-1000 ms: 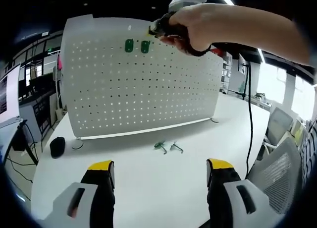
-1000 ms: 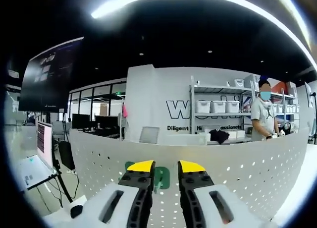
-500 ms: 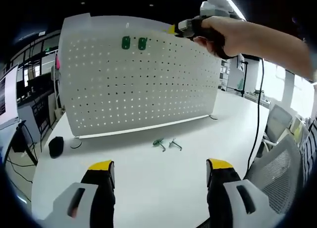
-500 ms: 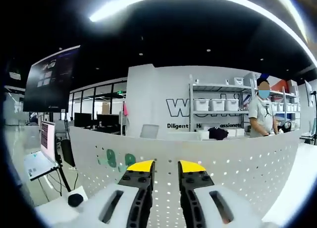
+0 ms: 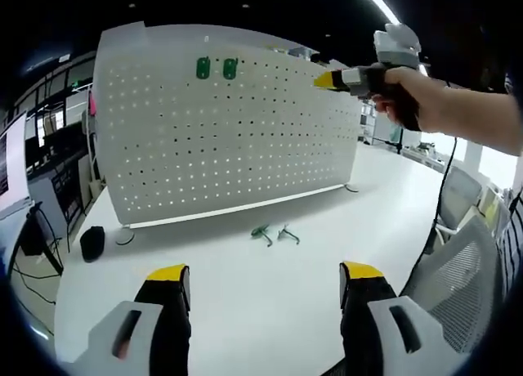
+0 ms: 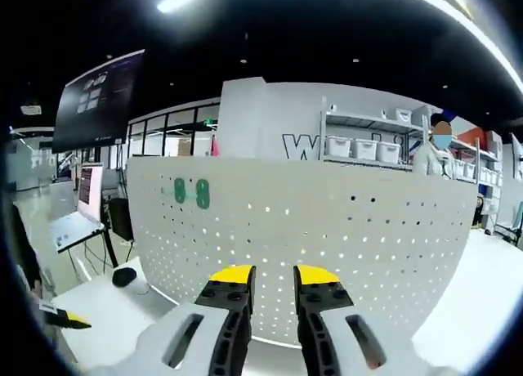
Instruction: Insert the hook assembly into the mounting plate slot until the hook locks in place.
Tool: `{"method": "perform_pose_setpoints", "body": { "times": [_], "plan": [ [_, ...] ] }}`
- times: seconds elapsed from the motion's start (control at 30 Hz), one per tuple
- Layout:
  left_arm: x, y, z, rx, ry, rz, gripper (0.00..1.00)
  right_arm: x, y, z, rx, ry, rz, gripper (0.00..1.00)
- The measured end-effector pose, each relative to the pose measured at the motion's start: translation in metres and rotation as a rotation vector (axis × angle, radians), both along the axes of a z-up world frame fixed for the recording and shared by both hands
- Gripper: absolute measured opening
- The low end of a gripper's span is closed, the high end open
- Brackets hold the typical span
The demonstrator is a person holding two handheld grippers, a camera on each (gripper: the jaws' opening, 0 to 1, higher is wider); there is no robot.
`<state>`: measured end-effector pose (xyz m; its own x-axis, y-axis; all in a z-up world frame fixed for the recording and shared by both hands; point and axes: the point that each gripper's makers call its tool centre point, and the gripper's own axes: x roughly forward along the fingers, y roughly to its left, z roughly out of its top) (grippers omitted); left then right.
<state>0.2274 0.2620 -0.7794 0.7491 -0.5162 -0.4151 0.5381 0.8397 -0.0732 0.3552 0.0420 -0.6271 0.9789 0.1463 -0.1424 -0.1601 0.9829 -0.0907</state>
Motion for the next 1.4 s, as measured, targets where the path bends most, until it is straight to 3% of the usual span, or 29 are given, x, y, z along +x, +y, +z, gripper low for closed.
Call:
{"method": "perform_pose_setpoints", "body": {
  "times": [0.1,0.2,0.53,1.1,1.4],
  "plan": [
    [0.000,0.001,-0.001,0.010,0.001,0.002,0.77,-0.011,-0.007,-0.017,-0.039,0.032,0.002,0.17],
    [0.001,0.001,-0.001,0.012,0.001,0.007,0.77,-0.020,-0.012,-0.026,-0.023,0.049,-0.006,0.17],
    [-0.002,-0.004,-0.007,0.027,0.021,-0.025,0.76,-0.053,-0.027,-0.073,-0.070,0.162,0.002,0.17],
    [-0.006,-0.011,-0.009,0.054,0.020,-0.061,0.76,-0.111,-0.029,-0.135,-0.172,0.293,0.077,0.17],
    [-0.010,-0.016,-0.018,0.091,0.042,-0.088,0.76,-0.131,-0.028,-0.159,-0.171,0.357,0.101,0.18]
  ]
}}
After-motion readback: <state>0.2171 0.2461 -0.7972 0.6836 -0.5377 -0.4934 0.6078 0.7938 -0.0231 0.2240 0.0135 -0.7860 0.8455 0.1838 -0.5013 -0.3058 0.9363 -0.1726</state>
